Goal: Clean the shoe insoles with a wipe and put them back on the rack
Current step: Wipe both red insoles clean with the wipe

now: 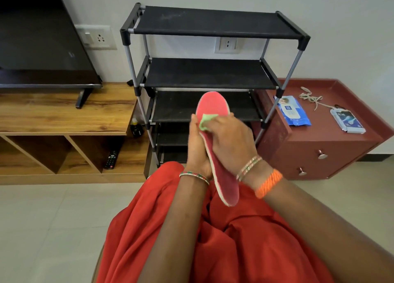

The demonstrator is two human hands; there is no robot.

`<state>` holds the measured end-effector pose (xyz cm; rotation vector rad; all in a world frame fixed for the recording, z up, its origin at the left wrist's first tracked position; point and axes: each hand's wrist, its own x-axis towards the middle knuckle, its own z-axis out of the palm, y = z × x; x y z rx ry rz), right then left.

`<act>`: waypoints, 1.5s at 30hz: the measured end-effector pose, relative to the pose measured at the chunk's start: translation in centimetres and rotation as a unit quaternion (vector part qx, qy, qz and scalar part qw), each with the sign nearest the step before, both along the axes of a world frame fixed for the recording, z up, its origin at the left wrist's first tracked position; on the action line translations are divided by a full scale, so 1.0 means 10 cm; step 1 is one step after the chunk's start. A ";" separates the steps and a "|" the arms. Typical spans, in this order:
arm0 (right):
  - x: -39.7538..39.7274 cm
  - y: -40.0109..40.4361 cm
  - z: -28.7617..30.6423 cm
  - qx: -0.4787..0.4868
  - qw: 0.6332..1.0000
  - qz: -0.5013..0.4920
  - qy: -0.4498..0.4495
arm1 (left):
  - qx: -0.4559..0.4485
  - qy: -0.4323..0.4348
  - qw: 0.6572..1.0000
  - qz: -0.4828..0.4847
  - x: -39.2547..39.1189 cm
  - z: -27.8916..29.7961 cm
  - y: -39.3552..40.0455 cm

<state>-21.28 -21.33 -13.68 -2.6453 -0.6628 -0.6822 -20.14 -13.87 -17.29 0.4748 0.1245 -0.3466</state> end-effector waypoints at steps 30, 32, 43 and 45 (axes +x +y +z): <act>-0.35 0.07 -0.07 -0.045 0.979 0.046 0.194 | -0.114 0.058 0.986 0.109 0.03 -0.22 0.27; -0.45 0.04 -0.04 0.013 0.976 0.074 0.207 | -0.117 0.064 0.979 0.152 0.05 -0.24 0.41; 0.01 0.10 -0.23 0.004 0.974 0.023 0.227 | -0.112 0.085 0.987 0.079 0.06 -0.23 0.15; -0.15 0.12 -0.29 -0.005 0.976 0.070 0.205 | -0.123 0.076 0.983 0.118 0.07 -0.26 0.26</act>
